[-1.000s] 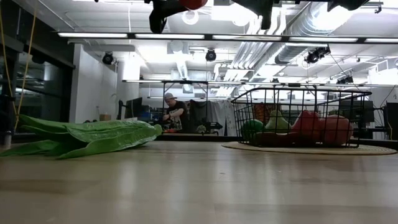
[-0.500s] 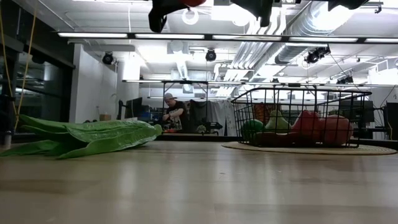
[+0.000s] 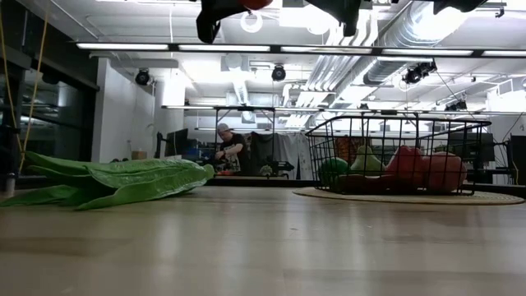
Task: Build produce basket
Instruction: Put the orange mango into the black wire basket
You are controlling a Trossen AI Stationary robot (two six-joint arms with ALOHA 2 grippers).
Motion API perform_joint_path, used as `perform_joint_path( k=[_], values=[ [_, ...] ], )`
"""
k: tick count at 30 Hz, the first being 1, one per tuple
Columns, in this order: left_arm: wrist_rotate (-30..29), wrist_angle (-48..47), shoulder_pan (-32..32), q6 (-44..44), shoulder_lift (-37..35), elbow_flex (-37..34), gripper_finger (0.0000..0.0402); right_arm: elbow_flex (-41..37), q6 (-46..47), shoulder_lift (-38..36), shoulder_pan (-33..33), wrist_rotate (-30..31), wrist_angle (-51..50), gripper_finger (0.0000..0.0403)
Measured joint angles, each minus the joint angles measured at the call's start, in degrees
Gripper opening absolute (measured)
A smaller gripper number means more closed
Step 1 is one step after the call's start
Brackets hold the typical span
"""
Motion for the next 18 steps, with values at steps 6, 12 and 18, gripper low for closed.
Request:
perform_joint_path(
  k=[6, 12, 18],
  values=[
    [-0.23, 0.01, -0.07, 0.60, 0.00, 0.00, 0.0221, 0.02, 0.79, 0.00, 0.00, -0.64, 0.00, 0.0358],
    [-2.04, 0.14, -0.53, 1.17, 0.24, 0.00, 0.0221, 0.02, -4.94, 0.00, 0.36, -1.96, 0.00, 0.0358],
    [-2.83, -0.03, -2.45, 4.61, 4.28, 3.27, 0.0221, 0.11, -7.26, 0.00, 0.48, -1.80, 0.00, 0.0358]
  ],
)
